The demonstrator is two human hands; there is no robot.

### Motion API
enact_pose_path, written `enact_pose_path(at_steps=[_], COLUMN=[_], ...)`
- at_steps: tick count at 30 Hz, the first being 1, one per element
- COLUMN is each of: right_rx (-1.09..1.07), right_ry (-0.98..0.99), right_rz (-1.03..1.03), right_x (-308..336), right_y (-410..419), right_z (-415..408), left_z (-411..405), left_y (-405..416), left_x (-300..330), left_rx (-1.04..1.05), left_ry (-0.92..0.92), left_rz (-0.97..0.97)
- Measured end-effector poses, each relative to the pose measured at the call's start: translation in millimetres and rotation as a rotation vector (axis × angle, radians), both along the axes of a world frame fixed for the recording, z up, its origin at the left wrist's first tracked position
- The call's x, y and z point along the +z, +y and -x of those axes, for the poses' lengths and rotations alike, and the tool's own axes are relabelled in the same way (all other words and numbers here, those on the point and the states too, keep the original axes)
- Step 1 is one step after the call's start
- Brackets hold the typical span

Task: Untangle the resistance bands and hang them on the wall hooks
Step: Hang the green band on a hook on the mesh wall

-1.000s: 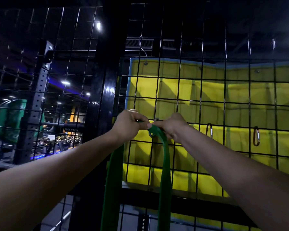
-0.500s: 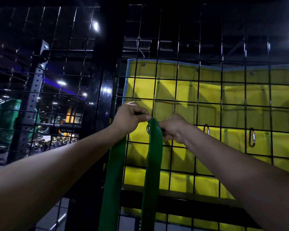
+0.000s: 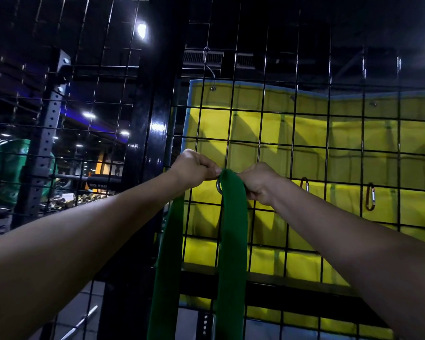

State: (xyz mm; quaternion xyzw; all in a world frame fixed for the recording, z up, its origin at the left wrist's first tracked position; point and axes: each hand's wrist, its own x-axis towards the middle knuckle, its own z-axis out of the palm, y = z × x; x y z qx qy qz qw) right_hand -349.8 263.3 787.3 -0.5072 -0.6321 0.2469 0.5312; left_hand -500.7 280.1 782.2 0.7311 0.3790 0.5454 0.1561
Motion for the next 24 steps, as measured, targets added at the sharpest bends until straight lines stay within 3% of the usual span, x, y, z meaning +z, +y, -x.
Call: enact_pose_path(at_steps=[6,13,17,24], right_rx=[-0.029,-0.074,-0.061,-0.042], right_ry=[-0.04,-0.157,-0.088,-0.152], right_rz=[-0.01,-0.033,-0.046,-0.038], right_x=[0.1,-1.6,-2.3,0.0], right_y=[0.8,2.3,1.4,4.7], right_z=[-0.2,-0.9,-4.6,-11.3], left_z=[-2.1,-11.5,-9.6,-8.9], left_y=[-3.9,-1.6,-2.9,-4.5], left_x=[14.7,23.2,17.7,10.4], left_rx=[0.011,0.193,0.16,0.07], left_ry=[0.035,0.264,0.251,0.187], left_rz=[0.17,0.226,0.259,0.264])
